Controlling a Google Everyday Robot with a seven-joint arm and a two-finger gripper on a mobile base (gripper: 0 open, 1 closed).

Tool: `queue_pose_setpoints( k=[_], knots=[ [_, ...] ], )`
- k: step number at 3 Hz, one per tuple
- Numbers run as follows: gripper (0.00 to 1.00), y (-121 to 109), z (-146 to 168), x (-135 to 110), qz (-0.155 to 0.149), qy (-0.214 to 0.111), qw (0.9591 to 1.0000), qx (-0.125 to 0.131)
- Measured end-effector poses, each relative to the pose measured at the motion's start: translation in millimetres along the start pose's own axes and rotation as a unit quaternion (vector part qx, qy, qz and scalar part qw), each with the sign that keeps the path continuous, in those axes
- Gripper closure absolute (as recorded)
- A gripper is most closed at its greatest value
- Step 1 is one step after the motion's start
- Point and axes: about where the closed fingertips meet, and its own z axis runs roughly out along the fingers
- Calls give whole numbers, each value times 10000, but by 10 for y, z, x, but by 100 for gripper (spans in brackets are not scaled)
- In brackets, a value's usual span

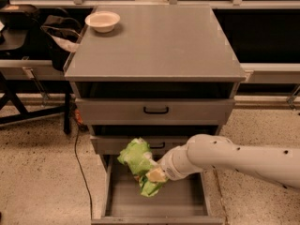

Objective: Pick green rice chip bag from bottom drawer and place on counter

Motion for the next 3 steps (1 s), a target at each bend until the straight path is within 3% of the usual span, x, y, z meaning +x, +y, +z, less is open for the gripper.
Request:
queue_pose_setpoints(
  k=[2,3],
  knots=[
    [100,111,-475,-371,-360,-7,9988,345],
    [100,111,-475,-371,-360,-7,9988,345]
  ],
)
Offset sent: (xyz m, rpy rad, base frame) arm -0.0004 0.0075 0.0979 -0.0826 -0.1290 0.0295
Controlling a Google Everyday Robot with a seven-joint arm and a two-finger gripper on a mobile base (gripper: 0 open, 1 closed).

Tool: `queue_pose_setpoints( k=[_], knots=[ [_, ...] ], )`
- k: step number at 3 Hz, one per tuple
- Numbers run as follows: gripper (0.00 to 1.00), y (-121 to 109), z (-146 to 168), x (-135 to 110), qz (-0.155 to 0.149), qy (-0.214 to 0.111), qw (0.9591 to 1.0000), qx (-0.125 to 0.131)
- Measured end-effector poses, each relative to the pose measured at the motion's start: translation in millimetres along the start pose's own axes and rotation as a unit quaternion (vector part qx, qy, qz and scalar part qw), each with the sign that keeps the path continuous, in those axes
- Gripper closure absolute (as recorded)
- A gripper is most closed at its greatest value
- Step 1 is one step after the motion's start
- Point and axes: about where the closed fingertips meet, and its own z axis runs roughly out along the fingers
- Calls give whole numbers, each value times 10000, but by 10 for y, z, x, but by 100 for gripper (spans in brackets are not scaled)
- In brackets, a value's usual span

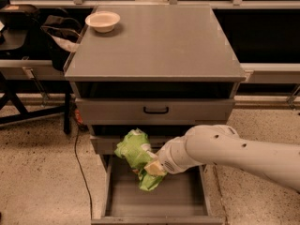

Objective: Pick green rice chip bag from bottom drawer and place on counter

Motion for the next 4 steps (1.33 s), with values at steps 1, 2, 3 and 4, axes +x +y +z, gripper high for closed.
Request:
queue_pose_setpoints(
  k=[1,2,3,4],
  knots=[
    [100,33,-120,-108,-56,-39,10000,-7],
    [100,208,-680,-453,-296,-324,9990,79],
    [100,324,-1060,-641,-455,-517,9975,152],
    [100,370,-1323,-806,-602,-632,9958,281]
  ],
)
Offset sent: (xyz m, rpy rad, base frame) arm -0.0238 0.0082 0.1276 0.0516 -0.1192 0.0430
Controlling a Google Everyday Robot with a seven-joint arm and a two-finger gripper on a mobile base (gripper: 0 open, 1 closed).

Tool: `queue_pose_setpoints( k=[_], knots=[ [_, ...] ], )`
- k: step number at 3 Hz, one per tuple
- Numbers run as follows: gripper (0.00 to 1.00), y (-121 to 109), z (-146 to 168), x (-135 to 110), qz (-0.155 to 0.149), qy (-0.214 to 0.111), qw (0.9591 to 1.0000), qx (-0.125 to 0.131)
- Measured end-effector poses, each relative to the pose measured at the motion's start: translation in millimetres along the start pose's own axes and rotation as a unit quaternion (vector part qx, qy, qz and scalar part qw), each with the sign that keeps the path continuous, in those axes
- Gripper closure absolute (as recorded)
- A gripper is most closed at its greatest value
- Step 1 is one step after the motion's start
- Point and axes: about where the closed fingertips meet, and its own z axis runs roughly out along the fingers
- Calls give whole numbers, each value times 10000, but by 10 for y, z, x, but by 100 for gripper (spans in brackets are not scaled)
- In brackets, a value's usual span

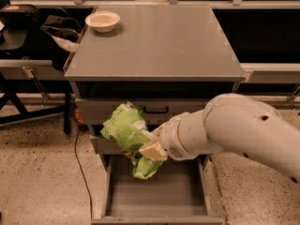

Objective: Pick green rice chip bag from bottom drawer and place on counter

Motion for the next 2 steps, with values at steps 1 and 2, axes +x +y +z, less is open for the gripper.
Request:
queue_pose_setpoints(
  k=[1,2],
  knots=[
    [100,-95,-146,-264,-168,-205,9995,162],
    [100,-230,-277,-552,-294,-431,9981,318]
  ],
)
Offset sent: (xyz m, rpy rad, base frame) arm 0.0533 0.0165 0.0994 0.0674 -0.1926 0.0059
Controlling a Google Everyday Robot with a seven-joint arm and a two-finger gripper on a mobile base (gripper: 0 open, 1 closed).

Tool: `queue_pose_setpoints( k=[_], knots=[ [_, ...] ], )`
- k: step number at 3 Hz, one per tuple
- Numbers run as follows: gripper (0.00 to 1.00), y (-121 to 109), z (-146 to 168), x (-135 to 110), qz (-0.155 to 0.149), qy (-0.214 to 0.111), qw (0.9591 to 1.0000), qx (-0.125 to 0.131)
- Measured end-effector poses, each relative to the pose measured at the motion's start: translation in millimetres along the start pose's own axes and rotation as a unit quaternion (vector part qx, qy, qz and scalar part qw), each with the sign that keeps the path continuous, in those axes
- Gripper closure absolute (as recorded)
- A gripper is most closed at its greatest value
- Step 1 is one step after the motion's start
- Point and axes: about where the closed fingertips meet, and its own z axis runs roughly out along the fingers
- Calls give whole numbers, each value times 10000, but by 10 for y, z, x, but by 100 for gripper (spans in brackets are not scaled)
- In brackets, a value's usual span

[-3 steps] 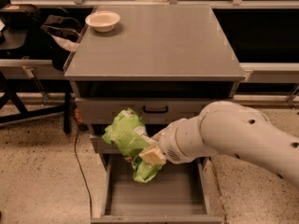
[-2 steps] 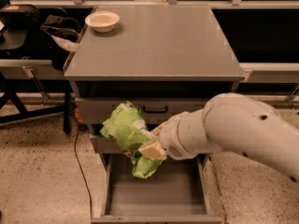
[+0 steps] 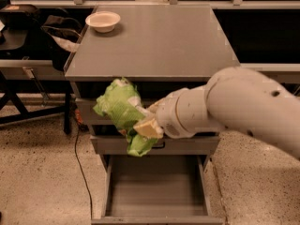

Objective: Pick green rice chip bag from bottom drawer and place on counter

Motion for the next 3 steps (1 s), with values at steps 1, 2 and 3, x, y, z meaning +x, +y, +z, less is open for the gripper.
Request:
queue_pose_setpoints(
  k=[1,2,3],
  knots=[
    [100,-155,-62,-325,-156,-176,9996,141],
    [100,-303,-122,-626,-302,-264,9988,280],
    [100,-486,-159,-927,-399,-294,9977,460]
  ],
)
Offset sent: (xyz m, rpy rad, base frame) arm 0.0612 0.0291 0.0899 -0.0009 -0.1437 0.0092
